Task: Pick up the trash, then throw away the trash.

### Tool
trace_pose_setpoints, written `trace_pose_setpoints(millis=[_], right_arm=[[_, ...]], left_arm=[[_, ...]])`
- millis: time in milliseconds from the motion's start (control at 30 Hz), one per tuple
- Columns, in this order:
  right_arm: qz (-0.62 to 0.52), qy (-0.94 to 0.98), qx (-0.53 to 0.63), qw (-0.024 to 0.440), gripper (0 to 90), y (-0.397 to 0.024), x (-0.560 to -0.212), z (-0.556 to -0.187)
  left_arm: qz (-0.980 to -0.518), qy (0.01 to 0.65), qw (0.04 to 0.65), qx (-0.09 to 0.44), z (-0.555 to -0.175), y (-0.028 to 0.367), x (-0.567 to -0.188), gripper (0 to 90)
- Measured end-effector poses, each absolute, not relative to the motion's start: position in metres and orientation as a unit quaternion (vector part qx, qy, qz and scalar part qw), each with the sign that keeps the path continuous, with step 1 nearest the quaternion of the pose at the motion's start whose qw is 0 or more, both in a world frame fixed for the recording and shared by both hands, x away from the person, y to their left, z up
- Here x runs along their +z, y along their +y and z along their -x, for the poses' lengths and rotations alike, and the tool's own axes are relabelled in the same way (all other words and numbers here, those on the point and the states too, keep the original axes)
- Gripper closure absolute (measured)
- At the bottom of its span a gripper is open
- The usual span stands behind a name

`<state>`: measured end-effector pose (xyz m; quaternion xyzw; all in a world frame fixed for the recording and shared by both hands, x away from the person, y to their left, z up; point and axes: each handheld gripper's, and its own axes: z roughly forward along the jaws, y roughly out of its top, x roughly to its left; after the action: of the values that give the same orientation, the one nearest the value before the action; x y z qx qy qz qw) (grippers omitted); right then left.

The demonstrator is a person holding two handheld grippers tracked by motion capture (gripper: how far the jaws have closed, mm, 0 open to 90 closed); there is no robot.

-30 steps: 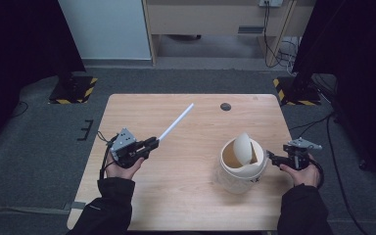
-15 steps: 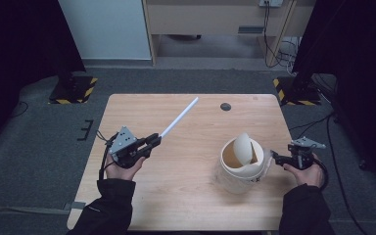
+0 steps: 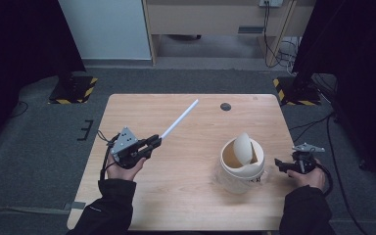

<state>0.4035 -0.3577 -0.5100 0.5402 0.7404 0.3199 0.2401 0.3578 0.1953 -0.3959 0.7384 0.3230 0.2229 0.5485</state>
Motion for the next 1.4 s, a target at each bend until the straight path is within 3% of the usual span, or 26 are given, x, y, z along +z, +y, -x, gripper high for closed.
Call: trace_pose_setpoints(millis=[267,500,967,1400], right_arm=[[-0.528,0.689,0.419,0.267,21.2,-0.347,-0.480,-0.405],[-0.505,0.634,0.507,0.292,23.4,-0.336,-0.433,-0.400],[-0.444,0.619,0.584,0.282,25.7,-0.307,-0.379,-0.388],[-0.380,0.613,0.654,0.228,28.7,-0.256,-0.336,-0.371]], left_arm=[[-0.736,0.317,0.554,0.224,-0.356,0.193,-0.395,79.2],[-0.732,0.301,0.567,0.225,-0.351,0.188,-0.387,79.2],[-0.720,0.275,0.594,0.231,-0.341,0.177,-0.371,79.2],[-0.706,0.237,0.621,0.244,-0.329,0.155,-0.361,79.3]])
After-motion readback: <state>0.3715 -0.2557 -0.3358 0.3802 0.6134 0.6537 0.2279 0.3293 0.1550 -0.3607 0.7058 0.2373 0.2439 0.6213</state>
